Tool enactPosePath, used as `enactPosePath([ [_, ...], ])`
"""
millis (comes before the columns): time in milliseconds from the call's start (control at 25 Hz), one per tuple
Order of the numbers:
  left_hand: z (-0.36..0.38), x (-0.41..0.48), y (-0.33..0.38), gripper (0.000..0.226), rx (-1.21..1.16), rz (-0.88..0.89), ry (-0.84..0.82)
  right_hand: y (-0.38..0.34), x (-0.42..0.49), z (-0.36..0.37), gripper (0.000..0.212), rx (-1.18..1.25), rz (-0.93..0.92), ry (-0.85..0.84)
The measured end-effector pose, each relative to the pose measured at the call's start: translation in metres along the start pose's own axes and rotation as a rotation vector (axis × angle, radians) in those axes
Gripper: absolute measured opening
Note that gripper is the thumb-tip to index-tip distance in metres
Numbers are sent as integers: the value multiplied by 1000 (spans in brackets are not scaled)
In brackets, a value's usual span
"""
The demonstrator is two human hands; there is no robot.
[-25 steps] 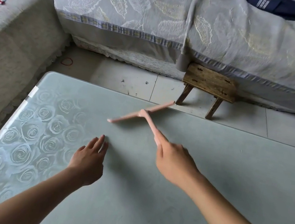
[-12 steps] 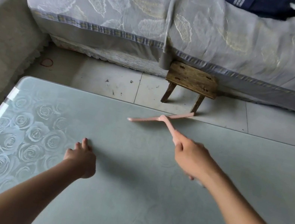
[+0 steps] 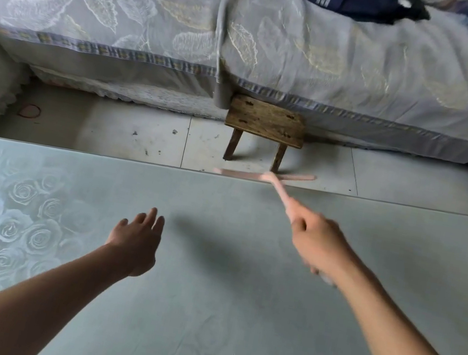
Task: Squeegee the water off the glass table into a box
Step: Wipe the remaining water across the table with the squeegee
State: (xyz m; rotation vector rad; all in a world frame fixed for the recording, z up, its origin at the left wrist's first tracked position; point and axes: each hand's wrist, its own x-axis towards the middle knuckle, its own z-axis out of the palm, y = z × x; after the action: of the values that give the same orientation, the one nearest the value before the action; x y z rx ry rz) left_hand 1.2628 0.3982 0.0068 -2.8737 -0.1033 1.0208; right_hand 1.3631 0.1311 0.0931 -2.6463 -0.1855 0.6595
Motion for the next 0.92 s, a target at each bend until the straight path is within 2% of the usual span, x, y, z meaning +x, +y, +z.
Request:
enactPosePath([
  [120,6,11,19,70,2,67,55,21,2,17,60,-39,141,-9],
  [240,18,12,36,67,-27,62,41,40,-68,69,63,-38,116,-23],
  [320,18,12,43,69,-9,55,-26,38,-107,67,62,44,125,-76],
  [400,13,14,45,72,77,56,-90,39,-98,43,60,106,129,-78],
  [480,5,17,43,70,134,55,-156,41,-61,14,61,177,122,36],
  [560,-2,21,48,66,161,54,-190,44,-16,-10,58,218,186,69],
  [640,-3,24,53,63,188,49,-187,45,2,-7,58,226,226,18],
  [760,2,24,55,65,214,45,-215,45,-45,31,66,59,209,-26],
  [920,4,21,47,71,135,76,-214,32,-124,30,67,157,186,-161],
])
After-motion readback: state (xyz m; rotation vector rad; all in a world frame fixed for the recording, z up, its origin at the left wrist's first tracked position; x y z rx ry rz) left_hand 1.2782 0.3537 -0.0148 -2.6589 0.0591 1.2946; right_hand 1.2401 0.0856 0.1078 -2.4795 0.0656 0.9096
